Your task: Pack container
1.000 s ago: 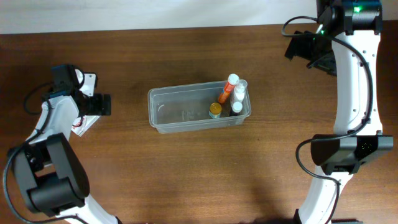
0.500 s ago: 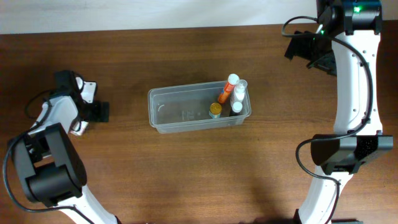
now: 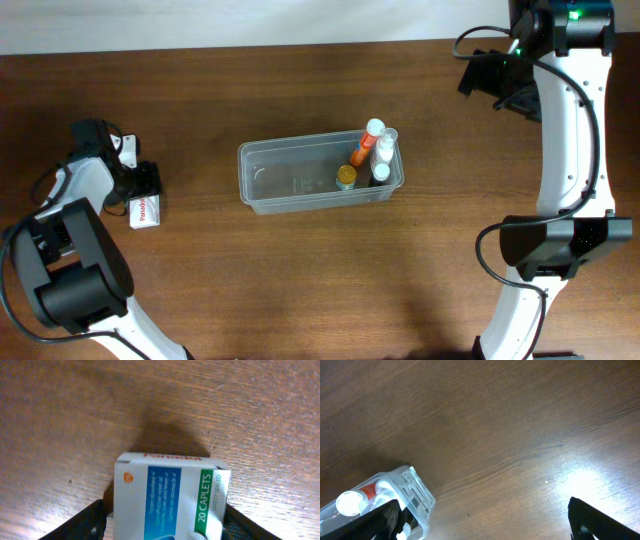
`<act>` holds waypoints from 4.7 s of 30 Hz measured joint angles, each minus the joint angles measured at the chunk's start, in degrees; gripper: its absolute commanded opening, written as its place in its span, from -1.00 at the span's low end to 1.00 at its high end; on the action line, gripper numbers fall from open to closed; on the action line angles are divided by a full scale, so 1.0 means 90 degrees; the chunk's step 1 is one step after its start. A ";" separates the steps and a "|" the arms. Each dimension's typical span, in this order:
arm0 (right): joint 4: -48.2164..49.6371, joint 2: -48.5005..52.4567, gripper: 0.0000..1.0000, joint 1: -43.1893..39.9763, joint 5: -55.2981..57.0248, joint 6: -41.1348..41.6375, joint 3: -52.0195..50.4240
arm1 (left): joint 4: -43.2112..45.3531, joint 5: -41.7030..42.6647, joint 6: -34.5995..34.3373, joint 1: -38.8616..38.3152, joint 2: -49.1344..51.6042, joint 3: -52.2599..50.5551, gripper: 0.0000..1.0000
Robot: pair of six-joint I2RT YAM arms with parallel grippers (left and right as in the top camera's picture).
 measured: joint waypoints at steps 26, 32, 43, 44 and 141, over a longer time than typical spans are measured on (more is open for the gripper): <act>0.0000 0.0000 0.97 0.0000 0.0000 0.0005 -0.0002 | -0.1882 0.0379 -0.1537 0.0044 0.0053 0.0474 -0.35; 0.0002 0.0000 0.97 0.0000 0.0000 0.0005 -0.0002 | -0.3177 0.0500 -0.1525 -0.0223 0.0204 0.2028 -0.34; 0.0002 0.0000 0.97 0.0000 0.0000 0.0002 0.0000 | -0.4311 0.0347 -0.0046 -0.2841 0.0204 0.4517 -0.18; 0.0002 0.0000 0.97 0.0000 0.0000 0.0000 0.0000 | -0.4316 0.0257 0.0131 -0.3111 0.0204 0.4546 -0.17; 0.0002 0.0002 0.97 0.0000 0.0002 0.0007 0.0000 | 0.4201 0.0206 -0.0471 -0.2691 -1.1232 -0.8148 0.99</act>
